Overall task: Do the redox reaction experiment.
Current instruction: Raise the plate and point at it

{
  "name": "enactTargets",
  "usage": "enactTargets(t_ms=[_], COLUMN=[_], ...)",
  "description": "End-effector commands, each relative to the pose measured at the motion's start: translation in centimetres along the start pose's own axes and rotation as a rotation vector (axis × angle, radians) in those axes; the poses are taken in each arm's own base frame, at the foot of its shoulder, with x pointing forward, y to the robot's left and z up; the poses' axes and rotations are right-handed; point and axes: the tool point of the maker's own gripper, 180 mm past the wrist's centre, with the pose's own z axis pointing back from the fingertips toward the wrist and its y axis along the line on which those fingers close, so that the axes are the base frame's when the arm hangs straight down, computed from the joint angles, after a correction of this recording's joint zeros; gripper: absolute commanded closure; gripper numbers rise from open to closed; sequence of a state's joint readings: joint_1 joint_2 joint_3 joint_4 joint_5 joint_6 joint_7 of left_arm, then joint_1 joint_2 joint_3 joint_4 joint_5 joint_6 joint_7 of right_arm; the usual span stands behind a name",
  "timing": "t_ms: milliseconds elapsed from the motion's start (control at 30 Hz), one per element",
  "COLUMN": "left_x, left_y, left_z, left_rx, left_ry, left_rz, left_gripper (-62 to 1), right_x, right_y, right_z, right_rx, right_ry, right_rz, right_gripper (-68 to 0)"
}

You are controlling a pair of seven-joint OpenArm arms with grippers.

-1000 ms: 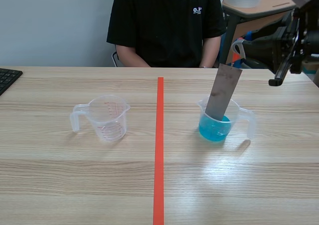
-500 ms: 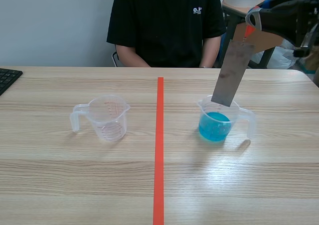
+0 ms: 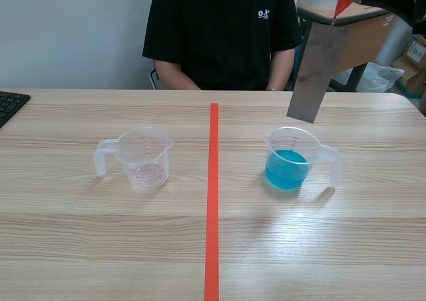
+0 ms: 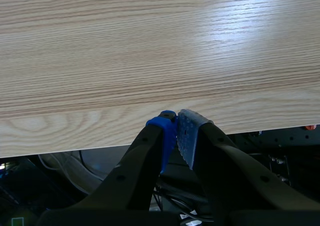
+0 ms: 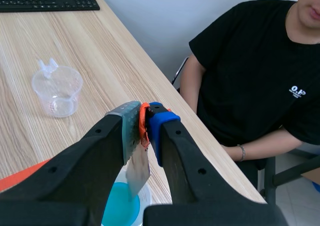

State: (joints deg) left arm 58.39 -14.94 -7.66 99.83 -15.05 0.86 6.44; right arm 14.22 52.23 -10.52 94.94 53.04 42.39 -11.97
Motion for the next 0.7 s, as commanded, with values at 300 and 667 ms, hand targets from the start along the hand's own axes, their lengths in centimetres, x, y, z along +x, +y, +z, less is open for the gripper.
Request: enactTargets(t_ms=[300,667], left_x=[0.5,6.4], left_y=[0.1,0.5], left_z=[0.0,-1.5], left_rx=[-0.017,-0.191], left_ry=[-0.015,-0.165], left_rz=[-0.027,-0.300], left_gripper=[-4.9,-4.9], right_x=[2.2,2.1], right_y=[-0.1,-0.1], right_z=[0.4,0.4], right_rx=[0.004,0.004], right_ry=[-0.053,-0.049], right_rz=[0.027,0.027], right_gripper=[-1.7,-1.7])
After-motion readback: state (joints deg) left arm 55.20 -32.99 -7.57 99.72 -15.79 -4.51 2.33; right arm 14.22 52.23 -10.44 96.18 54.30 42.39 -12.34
